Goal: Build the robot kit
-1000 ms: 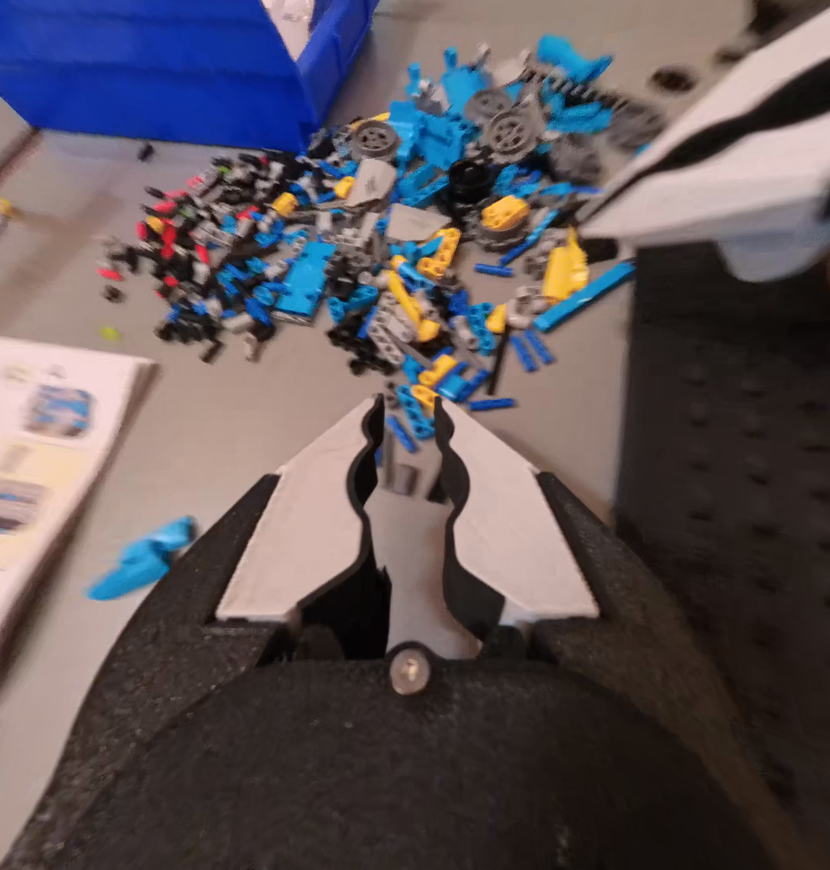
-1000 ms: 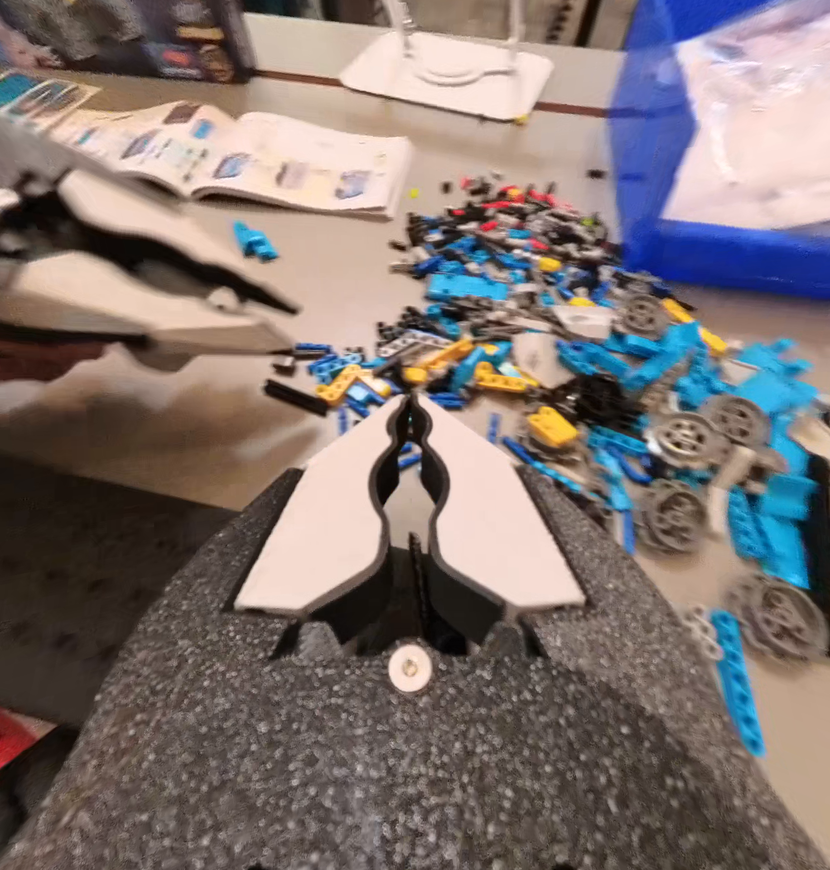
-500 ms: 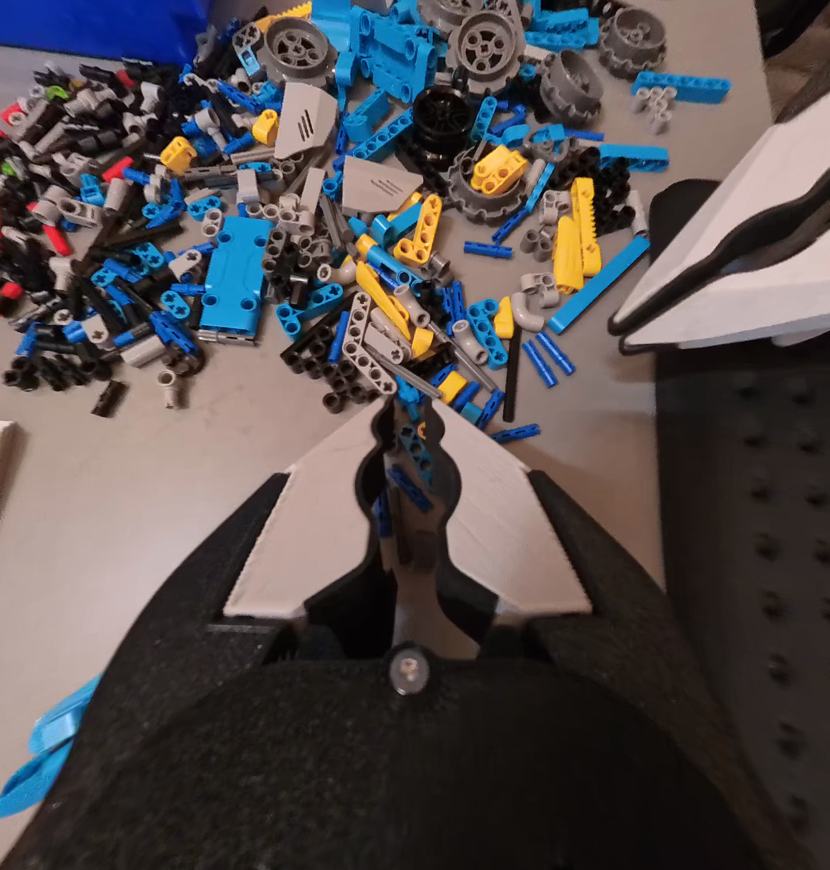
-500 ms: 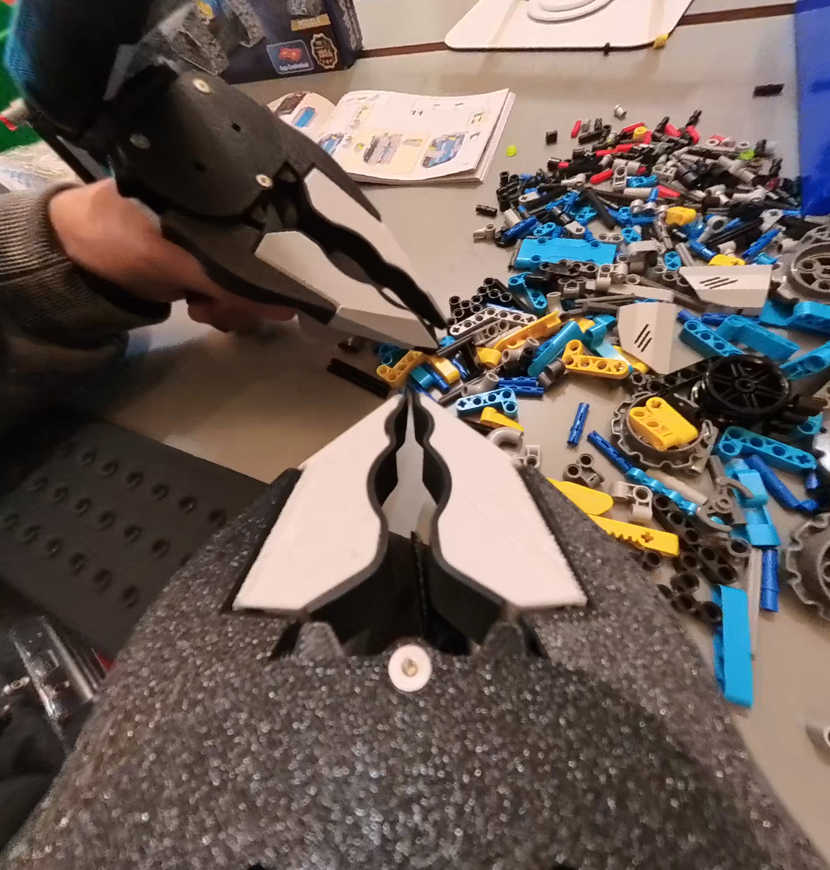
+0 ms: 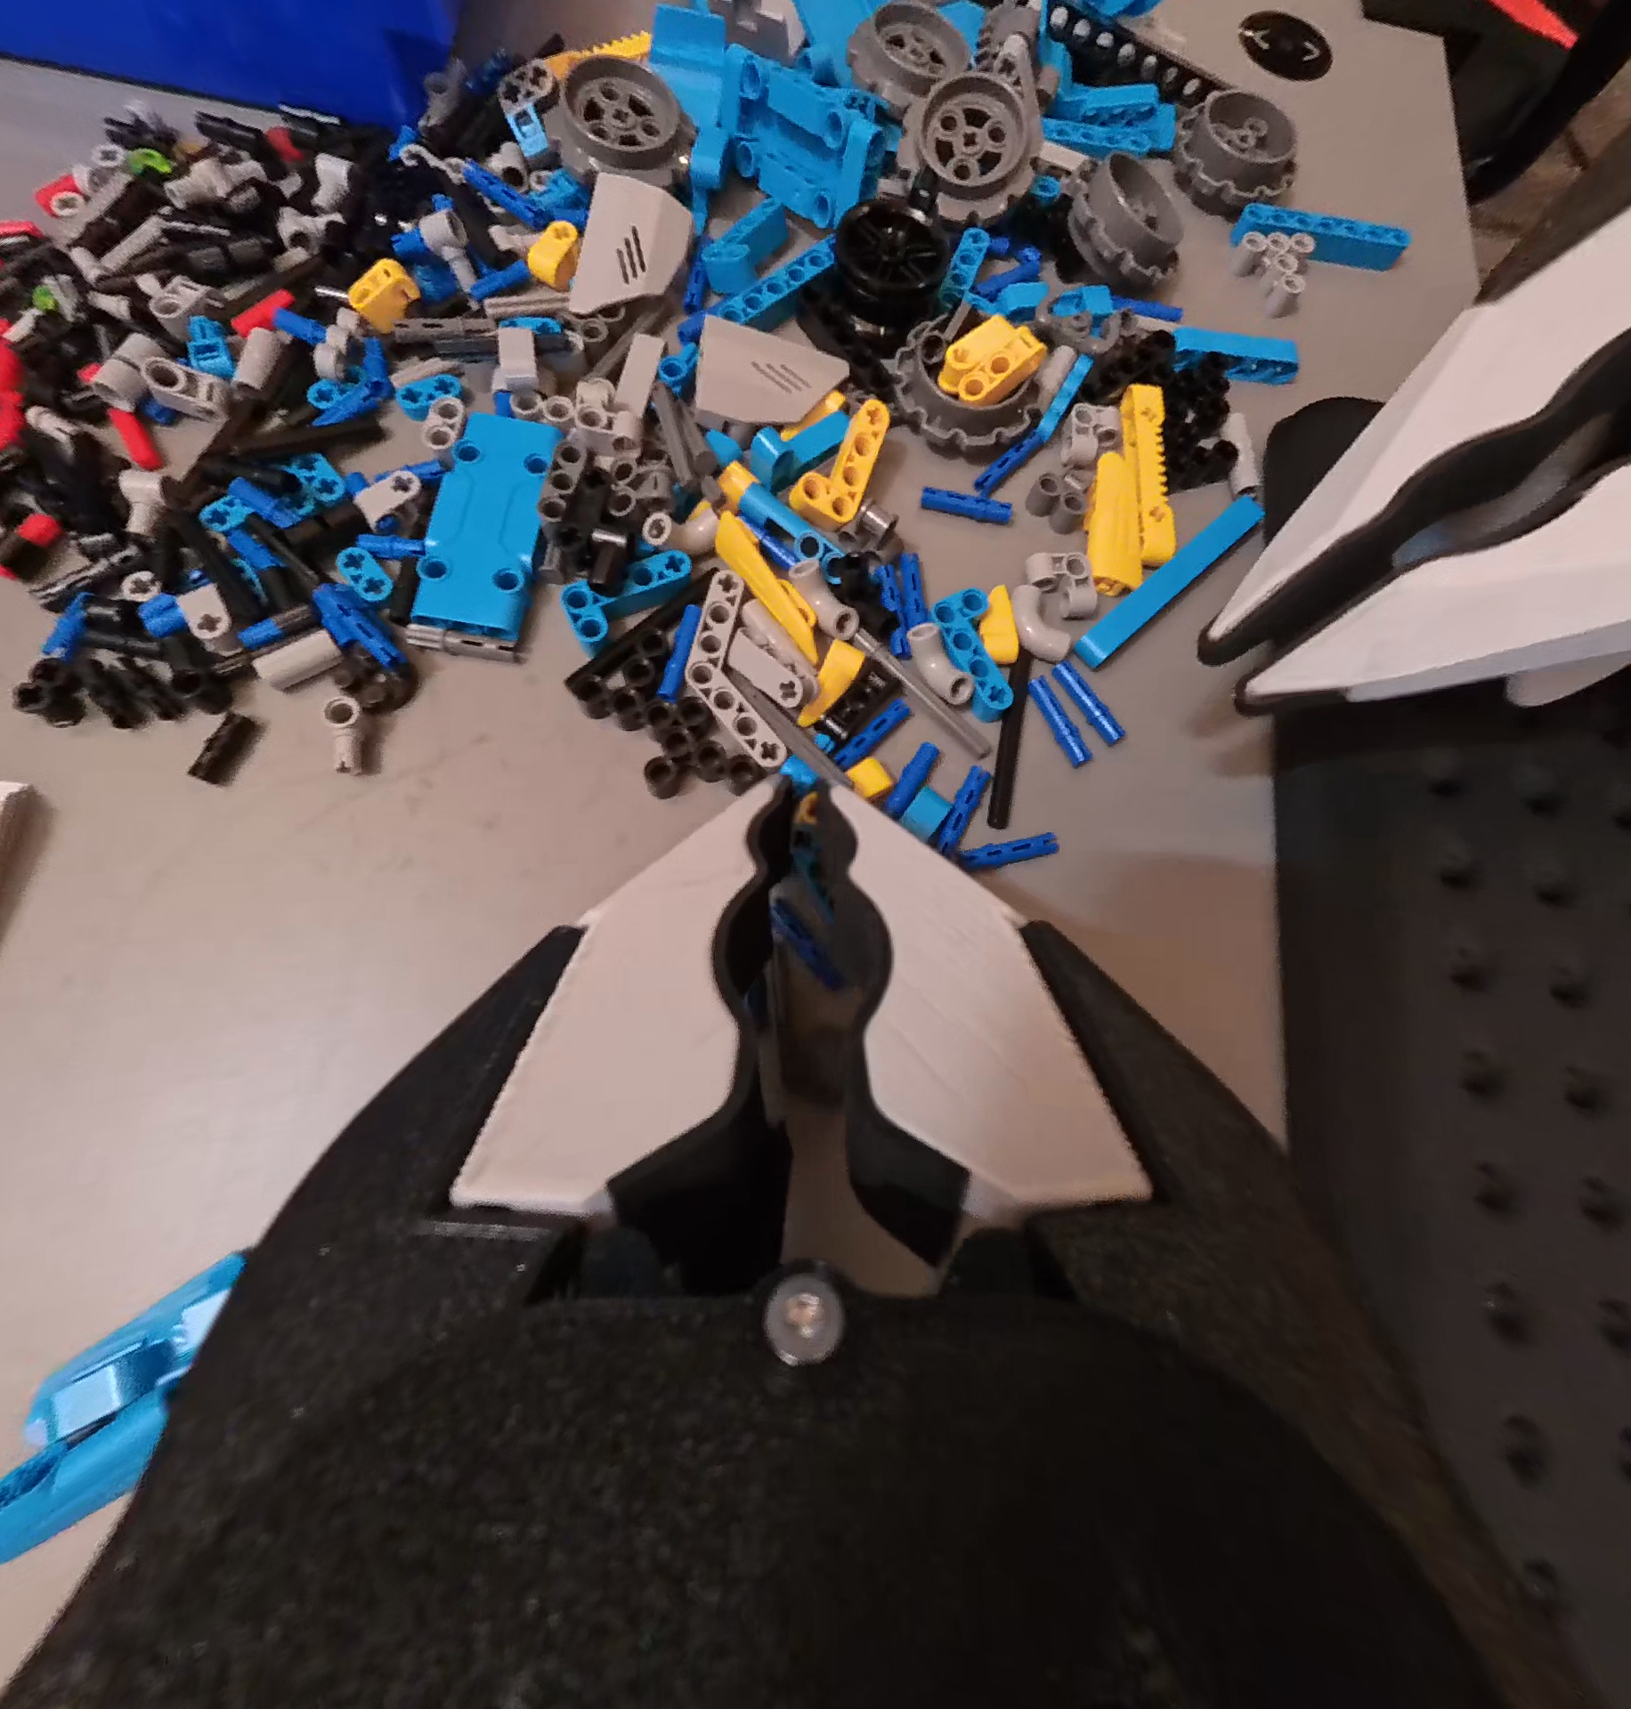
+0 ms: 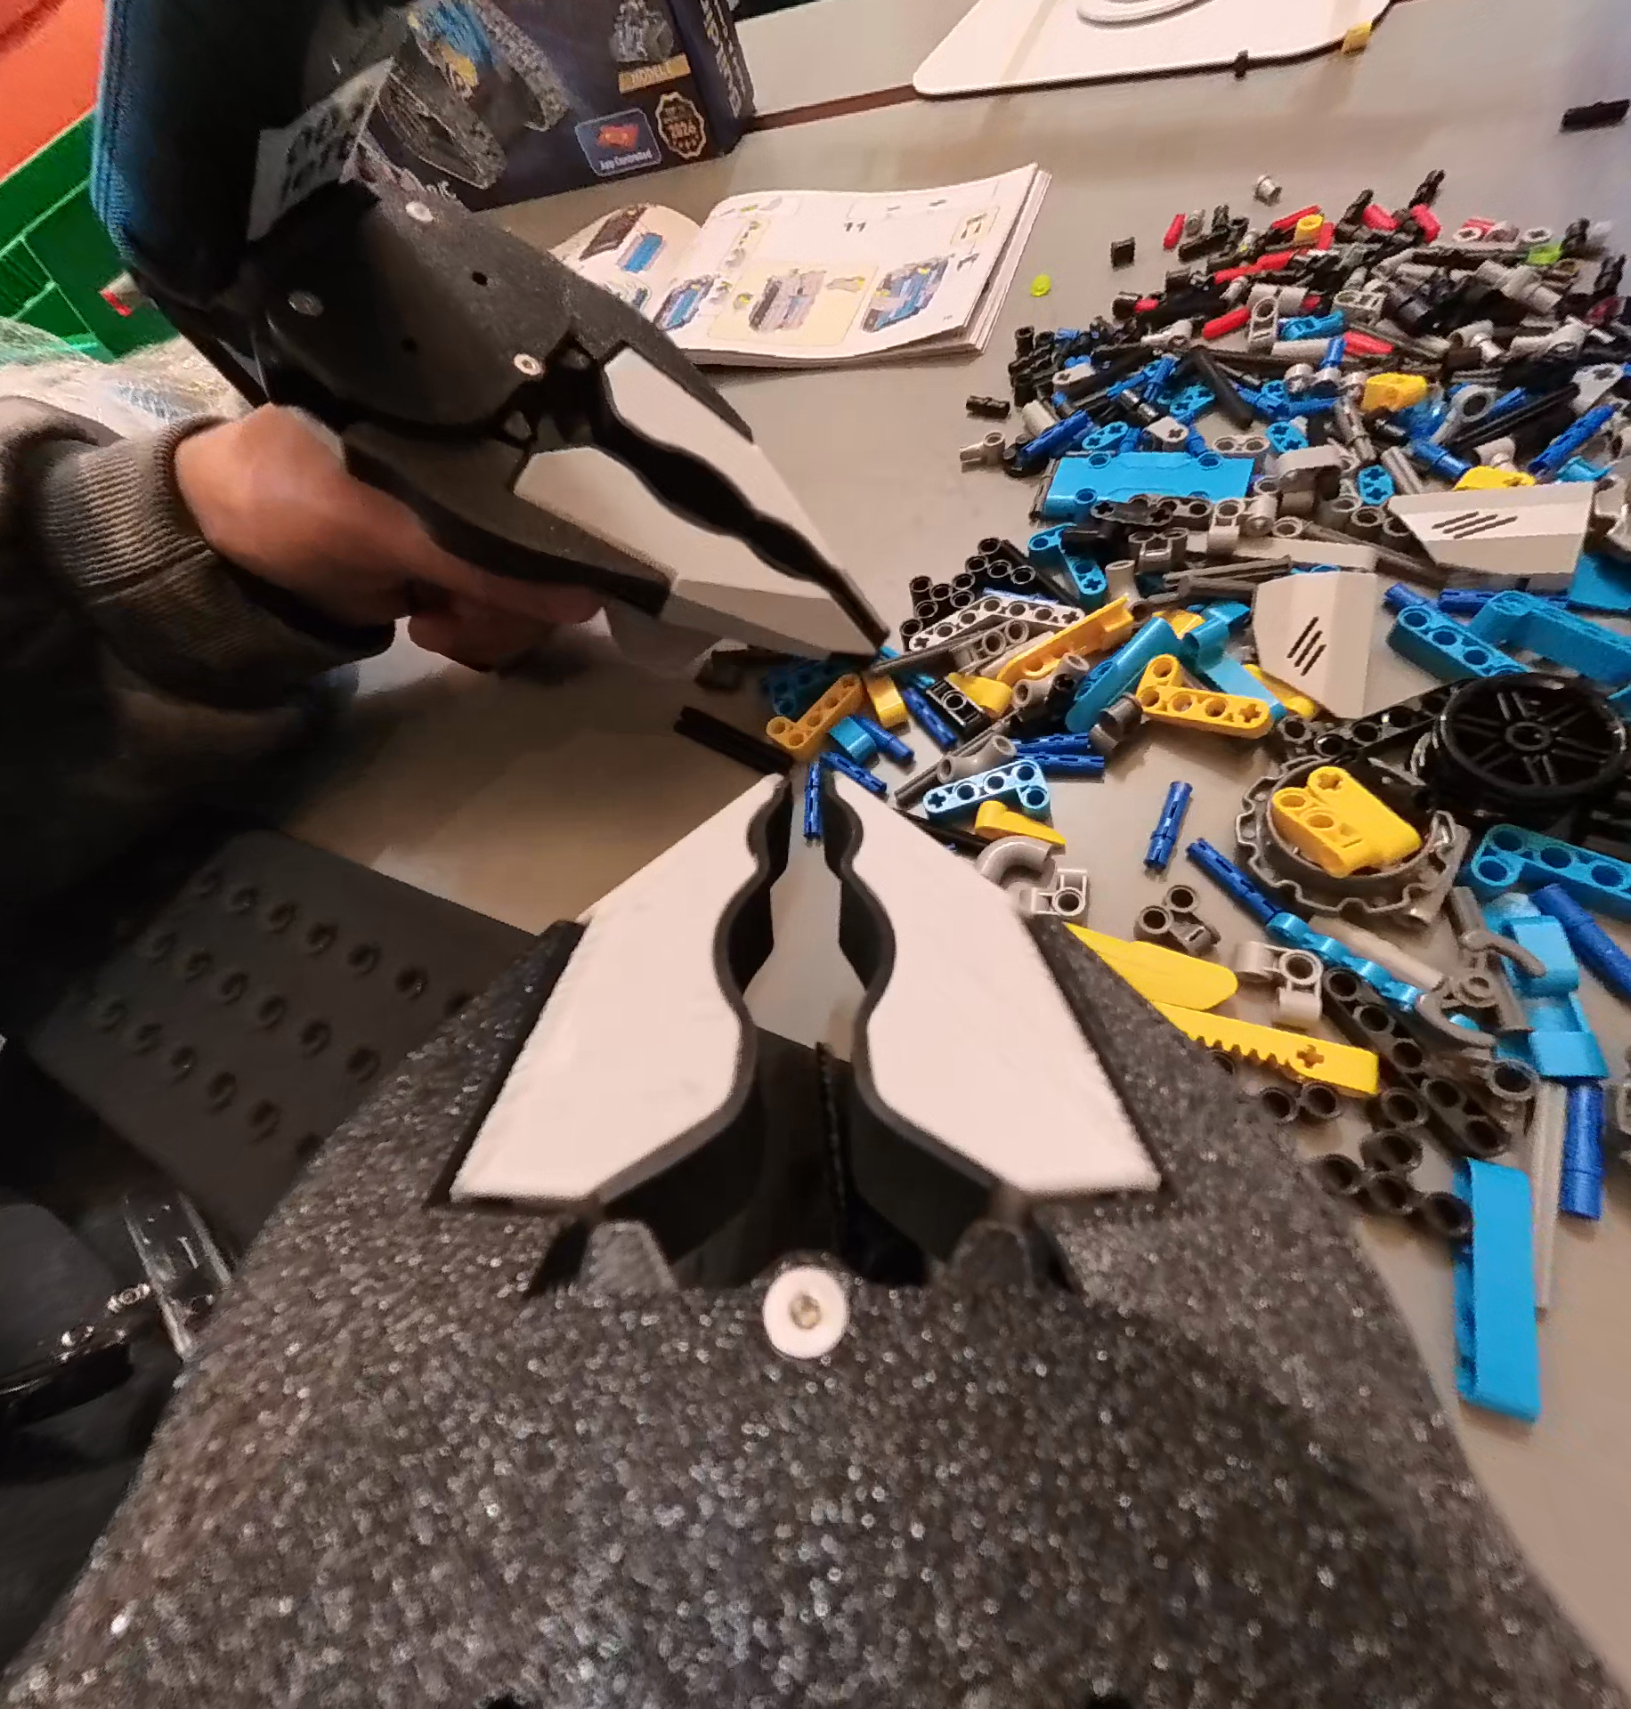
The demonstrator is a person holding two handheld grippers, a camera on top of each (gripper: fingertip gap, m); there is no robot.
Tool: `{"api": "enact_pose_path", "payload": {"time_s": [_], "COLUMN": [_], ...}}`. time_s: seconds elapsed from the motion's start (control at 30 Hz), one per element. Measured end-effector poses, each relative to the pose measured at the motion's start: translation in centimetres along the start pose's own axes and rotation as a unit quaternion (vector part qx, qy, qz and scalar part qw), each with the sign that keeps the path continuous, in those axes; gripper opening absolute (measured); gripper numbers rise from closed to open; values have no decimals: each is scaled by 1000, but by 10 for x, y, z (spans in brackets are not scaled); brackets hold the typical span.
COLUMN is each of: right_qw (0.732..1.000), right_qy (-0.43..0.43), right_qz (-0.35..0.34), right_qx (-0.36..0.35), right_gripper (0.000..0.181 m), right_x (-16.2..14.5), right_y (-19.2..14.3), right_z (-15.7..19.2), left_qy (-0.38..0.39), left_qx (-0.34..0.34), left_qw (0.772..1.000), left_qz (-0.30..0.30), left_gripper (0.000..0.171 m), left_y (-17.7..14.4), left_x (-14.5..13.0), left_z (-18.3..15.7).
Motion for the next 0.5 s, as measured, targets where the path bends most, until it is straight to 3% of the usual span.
{"api": "enact_pose_path", "payload": {"time_s": [0.1, 0.5], "right_qw": [1000, 1000], "right_qy": [-4, -9], "right_qz": [4, 13], "right_qx": [-3, -4], "right_gripper": [6, 7], "right_x": [-1, -3], "right_y": [0, 2], "right_z": [1, 3], "left_qy": [6, -7], "left_qx": [11, 38], "left_qw": [1000, 999], "left_qz": [3, 18], "left_gripper": [15, 15], "left_y": [4, 5], "left_x": [3, 1], "left_z": [0, 3]}}
Point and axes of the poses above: each gripper's, where its closed fingertips meet, y out along the fingers, x out of its top, z = x × y across the jaws, the point moved 7 cm from there along -y, back along the fingers, and after that the axes turned 3 degrees about x, right-handed, at the moved point
